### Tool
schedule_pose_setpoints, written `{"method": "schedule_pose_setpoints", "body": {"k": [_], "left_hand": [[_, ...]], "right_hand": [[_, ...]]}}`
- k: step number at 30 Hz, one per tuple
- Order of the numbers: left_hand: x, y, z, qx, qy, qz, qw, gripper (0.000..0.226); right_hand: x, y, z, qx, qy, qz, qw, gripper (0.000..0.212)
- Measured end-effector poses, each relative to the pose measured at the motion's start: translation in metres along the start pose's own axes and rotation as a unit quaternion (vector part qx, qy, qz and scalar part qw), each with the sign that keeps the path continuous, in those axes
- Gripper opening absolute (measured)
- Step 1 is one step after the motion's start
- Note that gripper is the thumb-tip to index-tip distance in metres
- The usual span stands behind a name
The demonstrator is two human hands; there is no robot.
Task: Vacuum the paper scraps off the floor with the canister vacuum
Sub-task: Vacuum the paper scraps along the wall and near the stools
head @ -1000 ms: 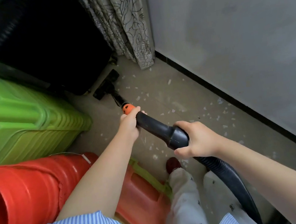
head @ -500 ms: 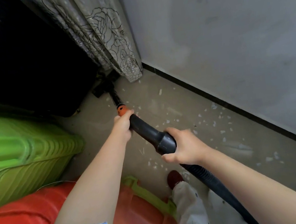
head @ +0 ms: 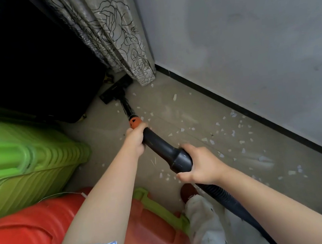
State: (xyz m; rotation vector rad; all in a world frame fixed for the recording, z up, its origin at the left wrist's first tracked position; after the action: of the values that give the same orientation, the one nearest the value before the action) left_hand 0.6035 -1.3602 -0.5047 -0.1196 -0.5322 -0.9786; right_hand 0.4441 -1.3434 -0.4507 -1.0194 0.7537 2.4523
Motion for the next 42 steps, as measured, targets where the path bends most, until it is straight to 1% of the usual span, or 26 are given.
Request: {"method": "schedule_pose_setpoints", "body": {"k": [3, 9, 13, 15, 21, 28, 30, 34, 36, 38, 40, 42], "left_hand": [[-0.009, 0.003, 0.011, 0.001, 0.004, 0.006, 1.000, 0.023], [-0.030, 0.000, 0.038, -0.008, 0.018, 0.030, 0.999, 0.027], [-0.048, -0.004, 0.050, -0.006, 0.028, 0.037, 0.999, 0.044], [-0.056, -0.009, 0.056, -0.006, 0.029, 0.049, 0.998, 0.049], [-0.080, -0.030, 0.081, -0.006, 0.042, 0.065, 0.997, 0.046], [-0.108, -0.056, 0.109, -0.021, 0.052, 0.045, 0.997, 0.047], [-0.114, -0.065, 0.118, -0.021, 0.057, 0.046, 0.997, 0.043], [-0.122, -0.077, 0.131, -0.022, 0.063, 0.059, 0.996, 0.025], [-0.124, -0.082, 0.138, -0.021, 0.062, 0.060, 0.996, 0.021], [-0.126, -0.085, 0.145, -0.012, 0.057, 0.064, 0.996, 0.025], [-0.126, -0.086, 0.148, 0.000, 0.049, 0.070, 0.996, 0.040], [-0.123, -0.088, 0.152, 0.002, 0.036, 0.048, 0.998, 0.045]], "right_hand": [[-0.002, 0.000, 0.014, 0.000, 0.001, 0.007, 1.000, 0.046], [0.001, 0.005, 0.048, 0.000, 0.002, 0.015, 1.000, 0.043], [0.006, 0.008, 0.068, -0.012, -0.004, 0.023, 1.000, 0.042], [0.010, 0.011, 0.075, -0.018, -0.006, 0.028, 0.999, 0.040], [0.027, 0.026, 0.108, -0.024, -0.014, 0.038, 0.999, 0.039], [0.046, 0.043, 0.149, -0.030, -0.020, 0.045, 0.998, 0.036], [0.052, 0.050, 0.158, -0.028, -0.018, 0.047, 0.998, 0.035], [0.059, 0.060, 0.174, -0.029, -0.013, 0.047, 0.998, 0.035], [0.058, 0.065, 0.181, -0.029, -0.008, 0.048, 0.998, 0.036], [0.057, 0.069, 0.188, -0.029, -0.006, 0.043, 0.999, 0.037], [0.056, 0.073, 0.193, -0.023, 0.000, 0.037, 0.999, 0.039], [0.053, 0.076, 0.196, -0.022, 0.010, 0.036, 0.999, 0.040]]}}
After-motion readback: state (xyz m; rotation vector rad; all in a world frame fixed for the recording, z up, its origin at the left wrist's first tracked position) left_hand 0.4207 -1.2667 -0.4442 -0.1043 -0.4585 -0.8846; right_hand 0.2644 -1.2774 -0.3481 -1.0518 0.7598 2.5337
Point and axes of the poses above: each hand's wrist, its own z-axis away from the middle knuckle, its own y-axis out of the back of the hand, x = y × z, the point moved 9 cm from there along -z, towards the middle knuckle, and after that the axes turned 2 degrees about -z, right-handed, at the moved point
